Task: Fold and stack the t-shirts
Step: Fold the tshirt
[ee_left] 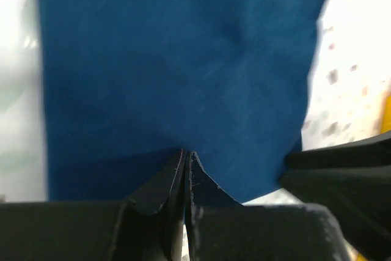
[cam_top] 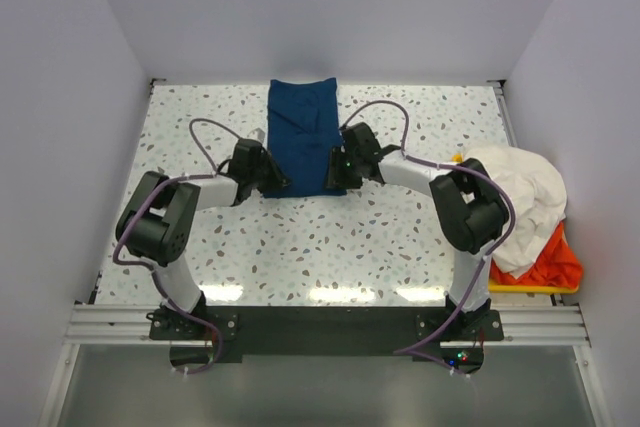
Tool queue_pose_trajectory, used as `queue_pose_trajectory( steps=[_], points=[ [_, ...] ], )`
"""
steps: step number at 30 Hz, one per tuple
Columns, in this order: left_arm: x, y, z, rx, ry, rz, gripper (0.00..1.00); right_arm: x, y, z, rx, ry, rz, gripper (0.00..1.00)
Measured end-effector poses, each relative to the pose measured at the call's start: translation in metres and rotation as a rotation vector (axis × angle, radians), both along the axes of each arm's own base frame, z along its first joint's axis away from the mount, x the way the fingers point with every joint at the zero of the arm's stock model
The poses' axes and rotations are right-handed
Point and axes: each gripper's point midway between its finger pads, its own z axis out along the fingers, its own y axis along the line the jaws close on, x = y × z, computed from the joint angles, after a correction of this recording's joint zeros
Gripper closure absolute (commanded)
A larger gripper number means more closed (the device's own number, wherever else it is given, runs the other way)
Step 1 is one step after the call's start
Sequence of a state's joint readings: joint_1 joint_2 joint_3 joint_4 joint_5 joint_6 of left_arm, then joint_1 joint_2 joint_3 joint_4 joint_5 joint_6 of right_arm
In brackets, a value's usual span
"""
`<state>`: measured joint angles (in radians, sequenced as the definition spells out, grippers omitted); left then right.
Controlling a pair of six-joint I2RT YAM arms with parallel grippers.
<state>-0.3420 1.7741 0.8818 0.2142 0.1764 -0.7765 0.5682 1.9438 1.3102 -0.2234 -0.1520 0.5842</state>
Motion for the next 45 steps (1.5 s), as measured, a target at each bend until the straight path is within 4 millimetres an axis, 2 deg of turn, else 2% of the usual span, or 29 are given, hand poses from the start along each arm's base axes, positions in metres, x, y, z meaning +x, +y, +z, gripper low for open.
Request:
queue_pose_trajectory(
  steps=[3,10,13,16,21,24,28,33,38,45],
  points=[
    [-0.024,0.008,-0.027,0.002,0.065,0.015,0.94,-0.014,-0.017,-0.026,-0.022,0.059,-0.026,0.55],
    [-0.025,0.009,-0.025,-0.023,0.027,0.026,0.95,-0.008,-0.026,-0.026,0.018,0.039,-0.055,0.55],
    [-0.029,0.012,-0.022,-0.018,0.028,0.03,0.85,-0.007,-0.028,-0.025,0.018,0.039,-0.059,0.55],
    [-0.033,0.017,-0.012,-0.011,0.012,0.03,0.78,-0.009,-0.034,-0.024,0.007,0.04,-0.07,0.53],
    [-0.033,0.028,0.028,-0.016,-0.077,0.057,0.7,-0.017,-0.051,-0.021,-0.038,0.044,-0.103,0.5],
    [-0.033,0.035,0.04,-0.02,-0.111,0.071,0.6,-0.025,-0.06,-0.019,-0.051,0.051,-0.114,0.5],
    [-0.049,0.041,0.018,-0.008,-0.059,0.071,0.51,-0.031,-0.068,-0.017,-0.068,0.05,-0.131,0.49],
    [-0.075,0.043,-0.016,-0.003,0.041,0.059,0.46,-0.036,-0.076,-0.024,-0.074,0.07,-0.144,0.49],
    [-0.071,0.039,-0.016,-0.024,0.027,0.048,0.5,-0.03,-0.076,-0.027,-0.056,0.07,-0.164,0.5],
    [-0.069,0.038,-0.019,-0.028,0.026,0.05,0.57,-0.022,-0.066,-0.027,-0.003,0.06,-0.174,0.53]
  ],
)
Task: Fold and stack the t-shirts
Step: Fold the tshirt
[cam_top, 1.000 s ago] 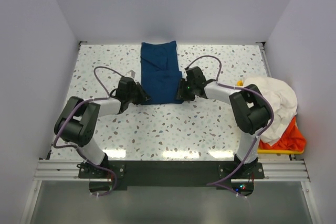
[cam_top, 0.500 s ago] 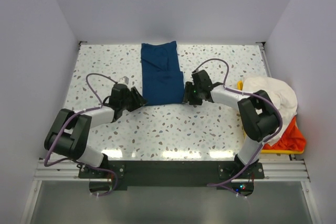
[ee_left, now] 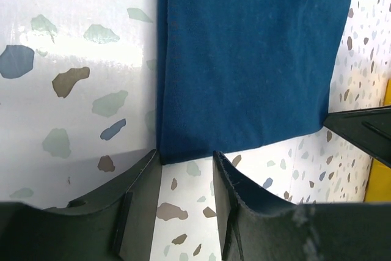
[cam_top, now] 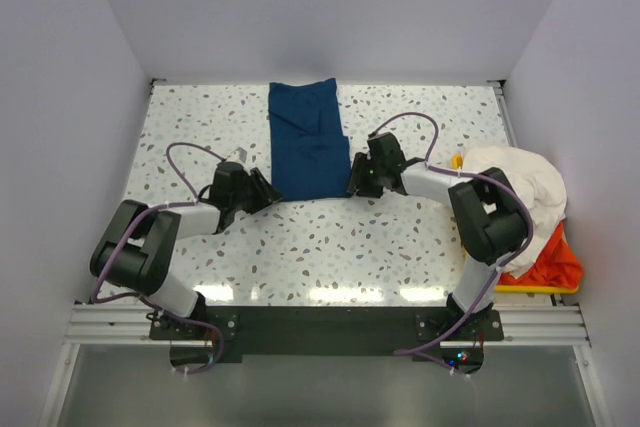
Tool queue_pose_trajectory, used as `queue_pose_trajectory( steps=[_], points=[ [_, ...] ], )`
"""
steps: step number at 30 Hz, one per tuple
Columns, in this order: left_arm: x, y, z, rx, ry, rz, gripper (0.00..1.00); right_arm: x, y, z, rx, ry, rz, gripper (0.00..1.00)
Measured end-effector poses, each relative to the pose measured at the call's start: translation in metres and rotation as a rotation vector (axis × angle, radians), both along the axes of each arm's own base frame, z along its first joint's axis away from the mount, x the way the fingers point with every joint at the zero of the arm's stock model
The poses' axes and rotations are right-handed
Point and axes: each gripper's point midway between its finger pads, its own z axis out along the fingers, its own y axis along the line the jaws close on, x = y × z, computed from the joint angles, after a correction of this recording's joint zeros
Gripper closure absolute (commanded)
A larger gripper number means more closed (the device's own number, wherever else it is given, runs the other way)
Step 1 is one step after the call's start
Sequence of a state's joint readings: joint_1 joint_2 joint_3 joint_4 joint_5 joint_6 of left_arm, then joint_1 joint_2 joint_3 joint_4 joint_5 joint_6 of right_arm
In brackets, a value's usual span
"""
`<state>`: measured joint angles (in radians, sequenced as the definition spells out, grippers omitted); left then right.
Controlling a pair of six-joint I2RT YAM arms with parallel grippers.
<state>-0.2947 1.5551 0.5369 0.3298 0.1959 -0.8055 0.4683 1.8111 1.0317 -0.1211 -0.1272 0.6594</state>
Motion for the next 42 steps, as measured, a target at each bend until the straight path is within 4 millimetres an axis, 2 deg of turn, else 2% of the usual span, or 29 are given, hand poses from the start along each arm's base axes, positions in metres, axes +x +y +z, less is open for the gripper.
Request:
queue_pose_trajectory(
  steps=[3,6,10,11,15,18,21,27,33,36,42],
  points=[
    [0.002,-0.001,-0.002,-0.005,0.0,0.006,0.6,0.003,0.004,0.0,0.022,-0.005,-0.007,0.56],
    [0.005,-0.002,-0.003,-0.016,-0.007,0.013,0.67,0.006,0.009,-0.002,0.046,-0.001,-0.011,0.62],
    [0.007,-0.002,-0.008,-0.017,0.001,0.021,0.97,0.008,0.011,-0.003,0.061,0.003,-0.016,0.78],
    [0.006,-0.003,-0.009,-0.017,0.004,0.021,1.0,0.008,0.011,-0.004,0.064,0.007,-0.017,0.87],
    [0.004,-0.006,-0.009,-0.01,0.006,0.01,1.0,0.004,0.01,-0.007,0.062,0.022,-0.019,1.0],
    [-0.002,-0.008,-0.008,-0.001,0.014,0.0,1.0,-0.003,0.006,-0.006,0.062,0.023,-0.017,1.0],
    [-0.023,-0.006,-0.007,0.005,0.027,-0.015,1.0,-0.02,-0.001,-0.004,0.059,0.033,-0.01,1.0],
    [-0.076,-0.002,-0.007,-0.008,0.03,-0.056,1.0,-0.072,-0.017,0.002,0.086,0.052,0.026,1.0],
    [-0.124,-0.013,-0.007,-0.045,0.024,-0.147,1.0,-0.126,-0.035,0.006,0.121,0.061,0.045,1.0],
    [-0.138,-0.015,-0.005,-0.065,0.019,-0.168,1.0,-0.142,-0.04,0.014,0.145,0.036,0.048,0.99],
    [-0.143,-0.015,0.002,-0.082,0.011,-0.165,1.0,-0.152,-0.044,0.028,0.173,0.0,0.042,0.99]
  ],
)
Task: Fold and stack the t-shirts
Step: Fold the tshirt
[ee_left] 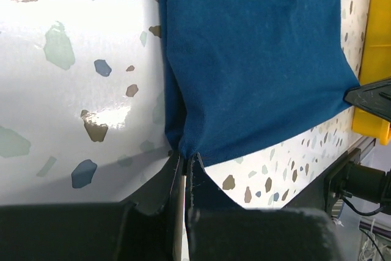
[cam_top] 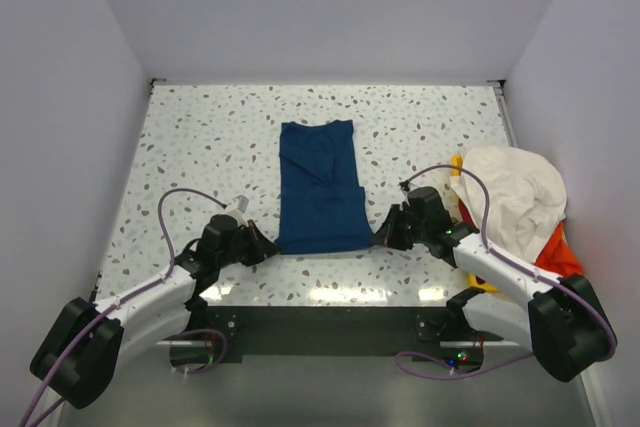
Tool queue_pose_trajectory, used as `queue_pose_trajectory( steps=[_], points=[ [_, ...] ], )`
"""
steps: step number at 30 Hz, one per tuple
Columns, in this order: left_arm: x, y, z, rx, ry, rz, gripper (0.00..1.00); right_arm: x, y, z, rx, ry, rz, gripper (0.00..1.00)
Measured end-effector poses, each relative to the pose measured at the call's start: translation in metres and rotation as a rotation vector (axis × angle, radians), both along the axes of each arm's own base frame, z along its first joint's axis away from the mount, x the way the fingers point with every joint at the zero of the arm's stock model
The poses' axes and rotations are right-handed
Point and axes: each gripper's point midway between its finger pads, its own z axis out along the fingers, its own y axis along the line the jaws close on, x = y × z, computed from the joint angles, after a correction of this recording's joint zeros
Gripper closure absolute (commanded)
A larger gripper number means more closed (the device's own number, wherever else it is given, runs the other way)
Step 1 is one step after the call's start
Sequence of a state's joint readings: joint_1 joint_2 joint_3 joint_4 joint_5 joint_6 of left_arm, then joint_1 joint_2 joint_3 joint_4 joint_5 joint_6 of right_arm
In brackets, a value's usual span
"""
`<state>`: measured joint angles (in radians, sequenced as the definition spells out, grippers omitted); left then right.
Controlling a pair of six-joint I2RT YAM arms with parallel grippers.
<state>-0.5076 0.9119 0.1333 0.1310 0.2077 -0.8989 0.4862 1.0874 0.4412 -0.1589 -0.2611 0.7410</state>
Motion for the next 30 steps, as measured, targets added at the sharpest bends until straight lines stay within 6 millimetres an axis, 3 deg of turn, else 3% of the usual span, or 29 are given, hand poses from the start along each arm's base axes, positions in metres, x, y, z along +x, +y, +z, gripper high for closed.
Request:
queue_pose_trajectory(
  steps=[15,23,30],
  points=[
    [-0.003,0.001,-0.002,0.016,0.031,-0.003,0.87,-0.004,-0.002,-0.003,-0.012,0.021,-0.001,0.94],
    [-0.009,0.009,-0.008,0.05,0.059,0.012,0.59,-0.007,-0.012,-0.008,-0.053,0.039,-0.026,0.88],
    [-0.008,0.018,-0.003,0.083,0.042,0.046,0.49,-0.013,-0.016,-0.01,-0.071,0.054,-0.027,0.62]
  ],
)
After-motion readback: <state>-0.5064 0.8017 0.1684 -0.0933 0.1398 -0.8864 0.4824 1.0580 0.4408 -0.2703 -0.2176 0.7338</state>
